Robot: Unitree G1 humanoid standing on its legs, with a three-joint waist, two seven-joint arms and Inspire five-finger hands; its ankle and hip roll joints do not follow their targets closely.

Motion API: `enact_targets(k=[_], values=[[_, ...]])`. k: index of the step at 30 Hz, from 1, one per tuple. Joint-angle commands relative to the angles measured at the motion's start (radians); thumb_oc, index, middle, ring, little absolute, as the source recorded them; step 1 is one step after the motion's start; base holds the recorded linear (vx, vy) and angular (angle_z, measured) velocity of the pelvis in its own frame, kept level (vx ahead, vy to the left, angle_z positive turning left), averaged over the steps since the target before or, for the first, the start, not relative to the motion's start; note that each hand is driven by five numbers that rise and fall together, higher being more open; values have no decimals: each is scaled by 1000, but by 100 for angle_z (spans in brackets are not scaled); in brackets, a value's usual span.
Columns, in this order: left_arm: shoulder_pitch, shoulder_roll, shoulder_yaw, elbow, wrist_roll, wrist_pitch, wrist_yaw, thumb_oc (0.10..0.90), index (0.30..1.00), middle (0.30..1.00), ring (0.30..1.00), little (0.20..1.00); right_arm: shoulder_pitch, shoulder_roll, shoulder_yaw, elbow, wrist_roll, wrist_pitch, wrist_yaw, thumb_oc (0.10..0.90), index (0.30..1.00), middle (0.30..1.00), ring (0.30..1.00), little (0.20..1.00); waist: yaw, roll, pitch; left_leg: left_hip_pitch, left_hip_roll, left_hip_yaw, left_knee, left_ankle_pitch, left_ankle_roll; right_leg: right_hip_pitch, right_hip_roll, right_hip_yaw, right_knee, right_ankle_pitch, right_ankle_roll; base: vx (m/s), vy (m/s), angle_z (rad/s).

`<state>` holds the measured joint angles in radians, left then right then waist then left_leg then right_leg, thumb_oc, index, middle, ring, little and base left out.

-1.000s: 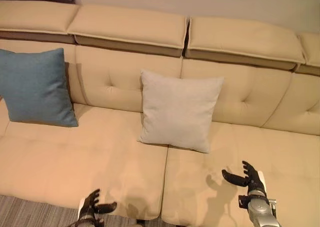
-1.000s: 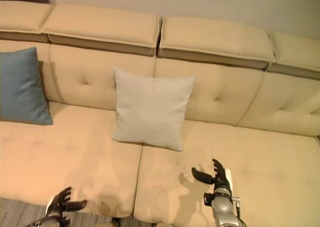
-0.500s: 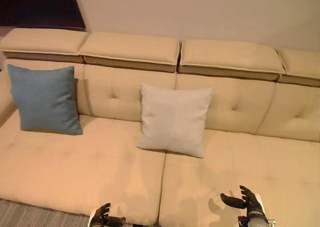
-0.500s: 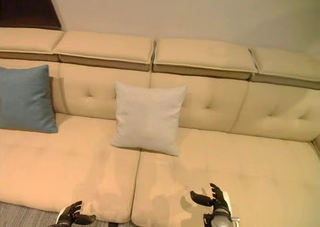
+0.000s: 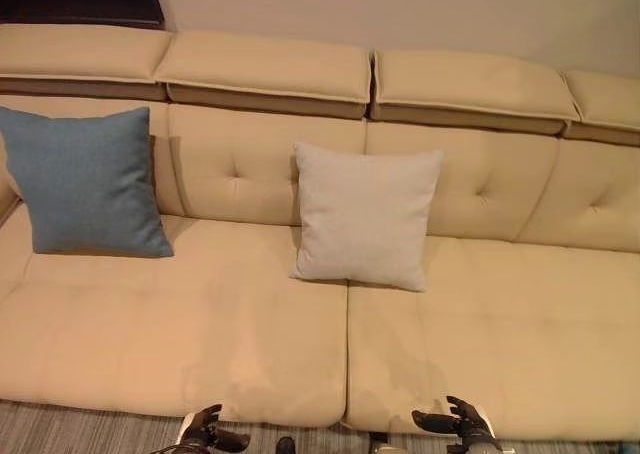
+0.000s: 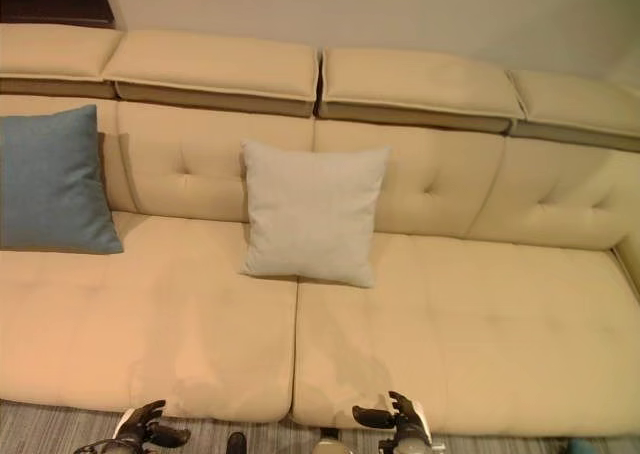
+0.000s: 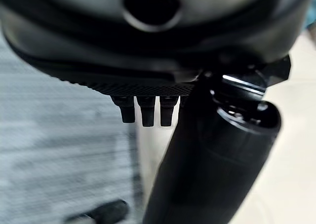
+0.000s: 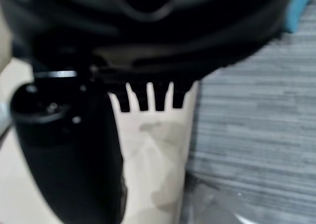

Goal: Pick up all the scattered cushions and arrange them neatly on the sofa.

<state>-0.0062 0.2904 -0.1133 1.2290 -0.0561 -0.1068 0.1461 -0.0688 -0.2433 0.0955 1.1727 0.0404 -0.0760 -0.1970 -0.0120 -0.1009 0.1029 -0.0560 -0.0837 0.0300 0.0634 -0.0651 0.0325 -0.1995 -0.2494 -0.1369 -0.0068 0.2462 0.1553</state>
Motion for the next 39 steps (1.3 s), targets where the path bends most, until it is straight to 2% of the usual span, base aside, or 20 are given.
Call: enact_targets(k=[1, 5, 7, 9, 10, 11, 13, 16, 18, 19, 20, 21, 22, 23, 26, 30, 32, 35, 37, 39], values=[[0, 15, 20, -13, 30, -21, 15, 800, 900, 900, 900, 900, -20, -79, 7, -12, -28, -18, -18, 800, 900, 900, 900, 900, 38, 26, -11, 8, 30, -71, -17, -36, -27, 1, 108, 6, 160, -173, -5, -162, 61, -1], [10, 25, 32, -5, 25, -11, 4, 800, 900, 900, 900, 900, -6, -67, 4, 10, -25, -15, -8, 800, 900, 900, 900, 900, 61, 26, -48, -20, 36, -55, -31, -14, -21, 82, 144, 5, 208, -254, -20, -150, -4, -4], [11, 21, 31, -15, 16, -13, 4, 800, 900, 900, 900, 900, -10, -65, 4, 15, -29, -12, -10, 800, 900, 900, 900, 900, 98, 11, -63, -63, 36, -18, -11, -4, -26, 160, 133, -32, 152, -263, -17, -210, -88, -32], [11, 17, 22, -21, 14, -15, 4, 800, 900, 900, 900, 900, -10, -65, 15, 10, -31, -10, -10, 800, 900, 900, 900, 900, 109, 7, -73, -75, 42, -2, -11, 8, -34, 181, 140, -36, 95, -285, -21, -121, -99, -61], [11, 17, 22, -21, 14, -15, 4, 800, 900, 900, 900, 900, -10, -65, 15, 10, -31, -10, -10, 800, 900, 900, 900, 900, 109, 7, -73, -75, 42, -2, -11, 8, -34, 181, 140, -36, 95, -285, -21, -228, -214, -49], [-12, 10, -2, -33, 8, -17, 7, 800, 900, 900, 900, 900, -18, -74, 25, 2, -25, -12, -15, 800, 900, 900, 900, 900, 95, 12, -58, -112, 51, 0, 6, 34, -54, 167, 165, 4, 54, -291, -34, -165, -141, -19], [-19, 6, -12, -38, 8, -17, 6, 800, 900, 900, 900, 900, -18, -79, 25, 3, -22, -10, -16, 800, 900, 900, 900, 900, 89, 15, -50, -129, 52, -4, 19, 41, -61, 165, 169, 6, 41, -290, -40, -194, -119, 22], [-47, -18, -49, -53, 7, -18, 3, 800, 900, 900, 900, 900, -22, -91, 23, 31, -9, -6, -28, 800, 900, 900, 900, 900, 78, 29, -15, -183, 47, -33, 64, 67, -90, 148, 174, -2, 17, -264, -53, -258, -51, 23], [-51, -24, -56, -51, 7, -18, 3, 800, 900, 900, 900, 900, -22, -93, 22, 40, -8, -5, -30, 800, 900, 900, 900, 900, 74, 27, -9, -181, 43, -46, 82, 52, -92, 141, 169, -2, 20, -253, -54, -186, 15, 8], [-52, -33, -59, -40, 11, -13, 0, 800, 900, 900, 900, 900, -22, -94, 18, 51, -10, -2, -31, 800, 900, 900, 900, 900, 64, 16, -12, -154, 45, -65, 115, 8, -91, 127, 151, 3, 17, -230, -52, -100, 40, -10], [-51, -33, -59, -40, 11, -13, 1, 800, 900, 900, 900, 900, -21, -94, 18, 50, -10, -2, -31, 800, 900, 900, 900, 900, 64, 17, -11, -153, 46, -65, 117, 5, -91, 130, 152, 3, 17, -230, -52, -160, 99, -18], [-47, -42, -57, -30, 7, -10, 2, 800, 900, 900, 900, 900, -19, -97, 17, 60, -14, -3, -34, 800, 900, 900, 900, 900, 65, 15, -10, -120, 56, -110, 151, -30, -93, 122, 146, 18, 21, -220, -51, -61, 59, -15], [-48, -42, -57, -30, 7, -10, 2, 800, 900, 900, 900, 900, -19, -97, 17, 60, -14, -3, -34, 800, 900, 900, 900, 900, 63, 14, -12, -123, 54, -112, 149, -26, -93, 119, 144, 17, 21, -219, -51, -112, 129, -30], [-42, -51, -57, -22, 6, -8, 3, 800, 900, 900, 900, 900, -16, -98, 19, 64, -20, -1, -34, 800, 900, 900, 900, 900, 64, 18, -15, -93, 66, -187, 174, -31, -100, 106, 141, 36, 32, -213, -50, -67, 120, -53], [-45, -63, -62, -16, 5, -5, 6, 800, 900, 900, 900, 900, -18, -104, 19, 70, -34, 7, -33, 800, 900, 900, 900, 900, 55, 38, -24, -24, 68, -268, 105, -67, -99, 68, 133, 70, 65, -201, -38, -86, 204, -65], [-67, -65, -71, -26, 5, -6, 9, 800, 900, 900, 900, 900, -32, -98, 12, 69, -24, 18, -36, 800, 900, 900, 900, 900, 44, 38, -15, -14, 52, -255, 89, -82, -84, 29, 108, 90, 63, -152, -16, -144, 218, -43], [-77, -58, -72, -37, 10, -10, 8, 800, 900, 900, 900, 900, -27, -75, 16, 63, -20, 27, -34, 800, 900, 900, 900, 900, 45, 30, 2, -14, 19, -244, 65, -83, -63, -18, 86, 116, 23, -86, 18, -210, 207, -79], [-85, -48, -84, -28, 33, -9, 12, 800, 900, 900, 900, 900, -26, -65, 17, 60, -18, 32, -36, 800, 900, 900, 900, 900, 38, 28, 17, -29, 5, -232, 59, -70, -55, -54, 79, 129, 13, -61, 36, -258, 170, -75], [-89, -26, -96, -15, 66, -1, 11, 800, 900, 900, 900, 900, -17, -59, 24, 63, -24, 29, -36, 800, 900, 900, 900, 900, 33, 35, 33, -69, 3, -198, 65, -43, -37, -65, 93, 120, 59, -103, 19, -309, 136, -43], [-88, -27, -96, -15, 67, -1, 11, 800, 900, 900, 900, 900, -16, -59, 24, 63, -24, 29, -36, 800, 900, 900, 900, 900, 34, 36, 34, -67, 4, -197, 66, -45, -37, -64, 93, 122, 62, -105, 19, -126, 66, -89]])
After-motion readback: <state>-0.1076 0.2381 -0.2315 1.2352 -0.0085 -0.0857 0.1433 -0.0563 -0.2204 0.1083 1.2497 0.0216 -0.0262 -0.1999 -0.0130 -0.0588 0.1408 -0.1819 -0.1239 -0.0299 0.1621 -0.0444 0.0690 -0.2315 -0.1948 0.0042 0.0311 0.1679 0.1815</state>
